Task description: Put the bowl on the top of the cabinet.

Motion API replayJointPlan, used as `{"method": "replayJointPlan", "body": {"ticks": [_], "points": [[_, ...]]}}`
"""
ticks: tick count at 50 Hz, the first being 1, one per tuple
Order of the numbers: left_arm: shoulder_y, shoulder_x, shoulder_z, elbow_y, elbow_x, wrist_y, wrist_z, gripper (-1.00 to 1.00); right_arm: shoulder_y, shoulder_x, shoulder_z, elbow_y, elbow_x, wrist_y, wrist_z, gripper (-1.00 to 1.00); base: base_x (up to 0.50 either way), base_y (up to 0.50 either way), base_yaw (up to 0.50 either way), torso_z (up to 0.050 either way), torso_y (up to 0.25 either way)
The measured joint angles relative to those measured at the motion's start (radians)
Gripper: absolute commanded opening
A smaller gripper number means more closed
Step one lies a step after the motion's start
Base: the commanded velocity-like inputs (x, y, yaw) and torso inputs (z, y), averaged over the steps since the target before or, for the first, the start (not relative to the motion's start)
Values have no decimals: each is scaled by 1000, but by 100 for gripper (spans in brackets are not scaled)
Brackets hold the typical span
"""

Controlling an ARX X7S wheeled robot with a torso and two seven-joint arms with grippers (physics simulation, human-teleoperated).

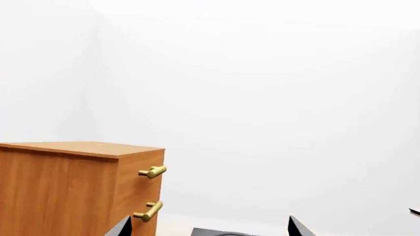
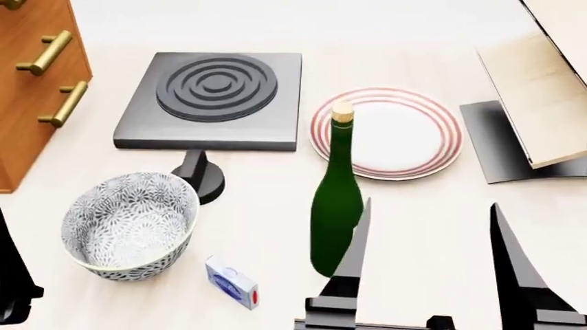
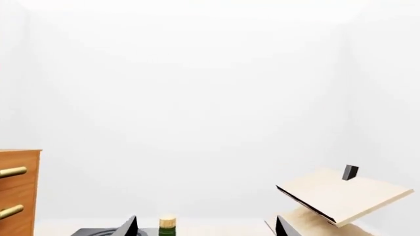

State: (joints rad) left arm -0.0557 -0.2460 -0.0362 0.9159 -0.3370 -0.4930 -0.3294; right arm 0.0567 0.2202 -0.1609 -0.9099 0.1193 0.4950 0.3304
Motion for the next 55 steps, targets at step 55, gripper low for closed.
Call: {"method": "replayJointPlan", "body": {"ticks": [55], "points": [[2, -82, 29, 28, -83, 17, -100, 100, -3, 39, -21, 1, 26, -34, 29, 100, 295, 113, 0, 0, 0]]}}
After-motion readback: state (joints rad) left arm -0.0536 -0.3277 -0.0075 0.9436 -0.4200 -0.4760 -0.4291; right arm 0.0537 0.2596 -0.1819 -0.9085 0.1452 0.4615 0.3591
